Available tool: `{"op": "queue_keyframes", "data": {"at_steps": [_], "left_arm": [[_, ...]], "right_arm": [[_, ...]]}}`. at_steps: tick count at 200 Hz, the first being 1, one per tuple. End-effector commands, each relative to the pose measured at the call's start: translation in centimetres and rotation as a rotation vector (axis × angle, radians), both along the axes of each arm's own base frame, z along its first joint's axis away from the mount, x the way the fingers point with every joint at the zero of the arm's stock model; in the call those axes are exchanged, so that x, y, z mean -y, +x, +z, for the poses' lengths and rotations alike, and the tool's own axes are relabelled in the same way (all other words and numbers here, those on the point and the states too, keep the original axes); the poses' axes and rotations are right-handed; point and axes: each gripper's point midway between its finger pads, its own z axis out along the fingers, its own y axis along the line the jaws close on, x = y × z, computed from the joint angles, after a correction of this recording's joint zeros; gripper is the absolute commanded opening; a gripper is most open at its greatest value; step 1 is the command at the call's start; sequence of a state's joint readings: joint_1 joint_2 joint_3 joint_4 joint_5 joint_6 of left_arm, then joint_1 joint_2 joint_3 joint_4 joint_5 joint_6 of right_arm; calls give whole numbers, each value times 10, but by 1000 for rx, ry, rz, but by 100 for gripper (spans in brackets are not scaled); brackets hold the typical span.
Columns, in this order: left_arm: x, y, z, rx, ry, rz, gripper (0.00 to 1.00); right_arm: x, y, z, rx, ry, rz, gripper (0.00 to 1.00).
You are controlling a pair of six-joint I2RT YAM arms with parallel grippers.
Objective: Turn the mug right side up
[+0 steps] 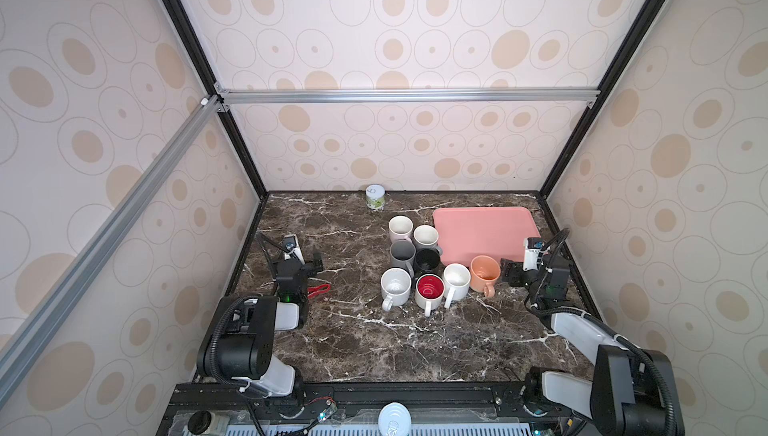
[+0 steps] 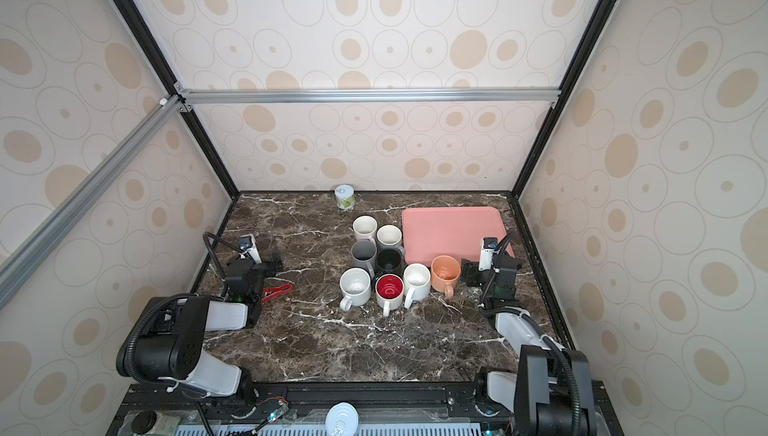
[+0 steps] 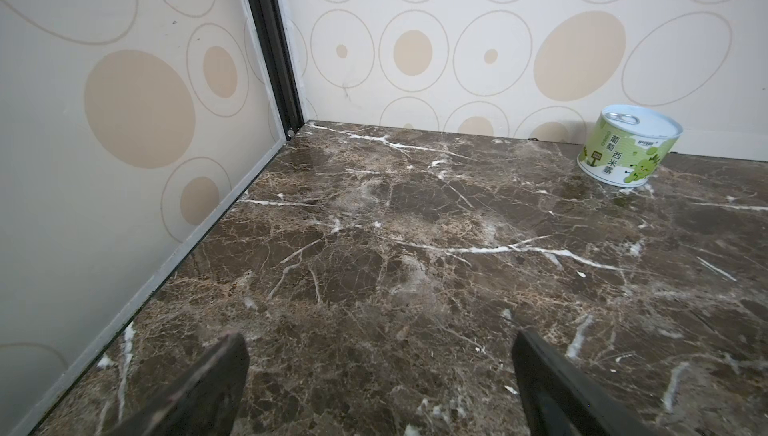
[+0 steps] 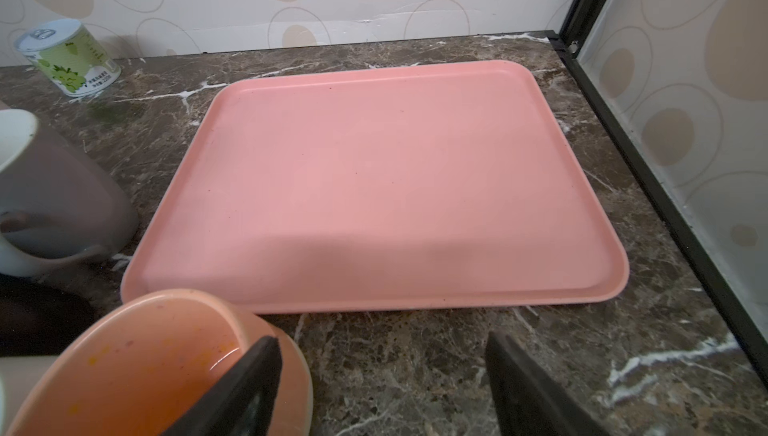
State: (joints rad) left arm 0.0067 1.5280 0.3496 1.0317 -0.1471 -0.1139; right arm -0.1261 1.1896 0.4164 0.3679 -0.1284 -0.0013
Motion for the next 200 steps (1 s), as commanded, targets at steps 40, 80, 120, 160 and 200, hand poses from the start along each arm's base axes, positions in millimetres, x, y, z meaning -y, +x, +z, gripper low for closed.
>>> {"op": "queue_keyframes", "data": {"at_steps": [40,80,120,160,200], "left_arm": [[-2,7,9,18,23,-3,100],[-2,7,9,19,23,-2,100],[-2,7,9,20,23,-3,100],[-2,7,9,22,23,-4,100],[-2,6,9,23,23,-6,100]], "right_arm": [[21,-3,-9,-69,-1,-105,79],[1,0,-21,-89,6,17,78],[-20,5,-18,-58,-24,112,78],[-38,11,-12,-6,-2,194,79],[-47,14,-12,-3,10,246,79]]}}
